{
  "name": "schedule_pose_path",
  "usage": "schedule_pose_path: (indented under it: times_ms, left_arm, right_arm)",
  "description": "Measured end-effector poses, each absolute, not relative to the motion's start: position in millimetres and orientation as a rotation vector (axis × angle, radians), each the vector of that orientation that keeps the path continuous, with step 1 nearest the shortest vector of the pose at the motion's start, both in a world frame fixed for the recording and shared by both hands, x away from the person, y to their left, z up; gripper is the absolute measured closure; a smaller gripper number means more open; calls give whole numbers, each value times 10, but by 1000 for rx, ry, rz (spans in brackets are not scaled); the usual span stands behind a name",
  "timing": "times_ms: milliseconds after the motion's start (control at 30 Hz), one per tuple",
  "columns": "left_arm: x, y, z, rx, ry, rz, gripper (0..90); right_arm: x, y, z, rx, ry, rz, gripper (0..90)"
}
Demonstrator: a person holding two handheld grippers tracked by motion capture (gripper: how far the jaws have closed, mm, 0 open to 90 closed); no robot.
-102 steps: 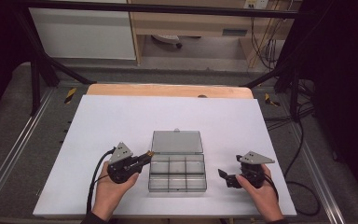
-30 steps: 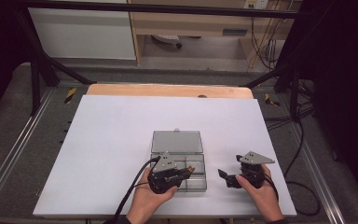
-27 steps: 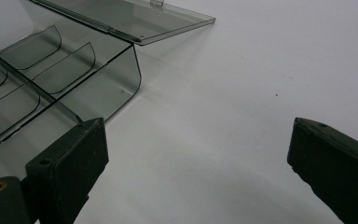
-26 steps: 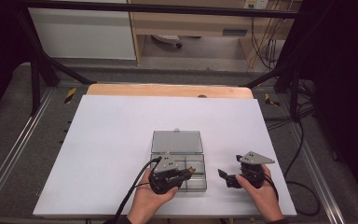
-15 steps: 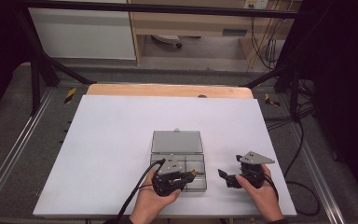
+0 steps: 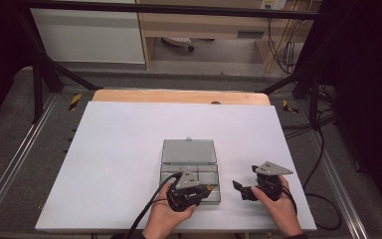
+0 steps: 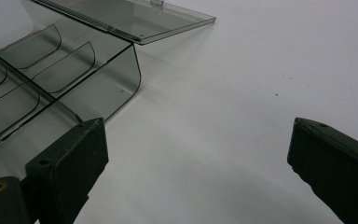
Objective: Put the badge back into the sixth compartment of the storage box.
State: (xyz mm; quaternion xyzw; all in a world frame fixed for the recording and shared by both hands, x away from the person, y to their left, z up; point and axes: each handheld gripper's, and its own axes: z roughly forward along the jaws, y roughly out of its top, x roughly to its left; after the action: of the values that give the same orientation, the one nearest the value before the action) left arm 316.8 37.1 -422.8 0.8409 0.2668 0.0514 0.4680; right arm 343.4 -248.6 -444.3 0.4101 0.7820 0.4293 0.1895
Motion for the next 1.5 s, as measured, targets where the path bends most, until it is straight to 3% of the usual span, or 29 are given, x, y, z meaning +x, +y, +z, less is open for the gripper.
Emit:
schedule_pose_path:
  times_ms: [333, 633, 1267, 1500]
  left_arm:
    - [3157, 346, -4241, 2068, 654, 130, 830]
    - [3110, 455, -4160, 1999, 690, 189, 578]
    - [3123, 714, -4113, 1946, 731, 258, 410]
    - [3149, 846, -4072, 1937, 801, 308, 240]
  right_arm:
    - [3431, -2492, -4440, 1160, 2190, 1207, 54]
    - [3427, -2495, -4434, 1151, 2192, 1208, 51]
    - [3431, -2442, -4455, 1143, 2196, 1190, 43]
    - [3427, -2445, -4451, 1136, 2189, 1193, 43]
